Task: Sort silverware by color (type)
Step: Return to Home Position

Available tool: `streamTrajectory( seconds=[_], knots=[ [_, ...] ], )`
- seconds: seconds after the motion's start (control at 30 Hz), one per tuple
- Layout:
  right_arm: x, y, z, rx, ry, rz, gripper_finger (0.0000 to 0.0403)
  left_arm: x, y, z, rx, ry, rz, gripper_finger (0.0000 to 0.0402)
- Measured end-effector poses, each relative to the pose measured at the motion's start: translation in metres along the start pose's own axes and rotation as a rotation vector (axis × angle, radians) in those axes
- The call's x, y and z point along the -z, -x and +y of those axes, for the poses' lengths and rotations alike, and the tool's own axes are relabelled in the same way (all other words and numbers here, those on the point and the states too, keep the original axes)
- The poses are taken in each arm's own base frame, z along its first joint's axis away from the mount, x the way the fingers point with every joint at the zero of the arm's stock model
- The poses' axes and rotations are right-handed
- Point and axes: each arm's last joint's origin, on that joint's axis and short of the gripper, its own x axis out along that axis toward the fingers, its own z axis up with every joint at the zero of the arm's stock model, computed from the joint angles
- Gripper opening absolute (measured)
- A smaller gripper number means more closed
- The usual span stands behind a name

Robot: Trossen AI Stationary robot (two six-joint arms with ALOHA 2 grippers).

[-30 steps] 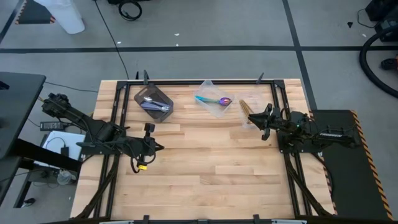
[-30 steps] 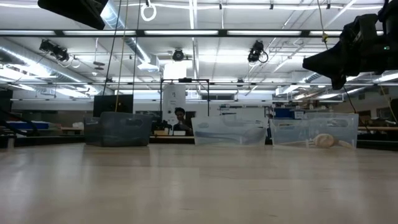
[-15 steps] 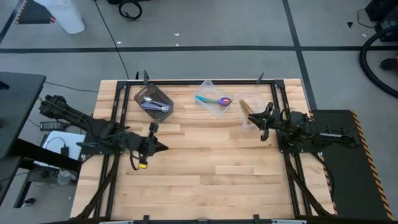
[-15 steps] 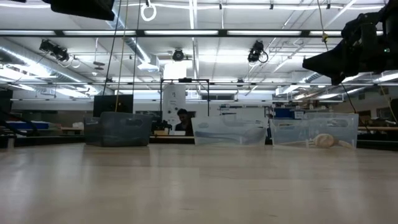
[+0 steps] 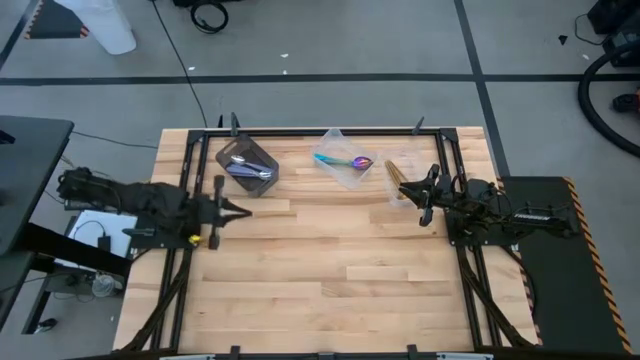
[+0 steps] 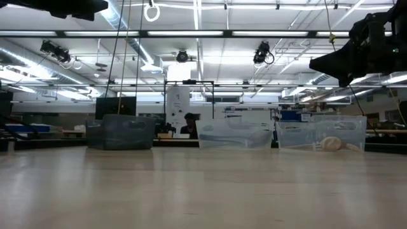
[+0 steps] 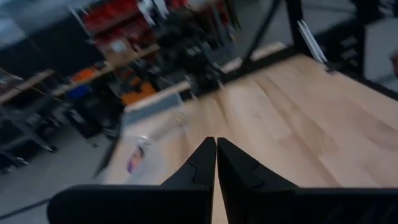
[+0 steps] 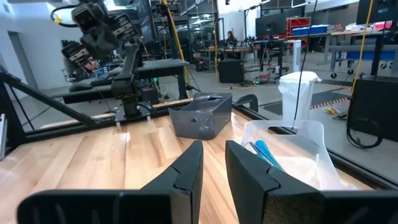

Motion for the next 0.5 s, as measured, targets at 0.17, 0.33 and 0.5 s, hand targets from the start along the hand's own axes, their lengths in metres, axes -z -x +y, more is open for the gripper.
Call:
streamTrajectory(
  seconds=[0.17, 0.33, 0.5],
  knots=[
    [0.000, 0.000, 0.000, 0.000, 0.000, 0.000, 0.0079, 0.011, 0.015, 0.009, -0.109, 0.036, -0.103, 0.0023],
    [0.000, 0.000, 0.000, 0.000, 0.000, 0.000, 0.0079, 0.018, 0.027, 0.016, -0.201, 0.082, -0.156, 0.0023],
    [0.000, 0.000, 0.000, 0.000, 0.000, 0.000, 0.0079, 0.020, 0.038, 0.022, -0.270, 0.109, -0.198, 0.0023]
  ],
)
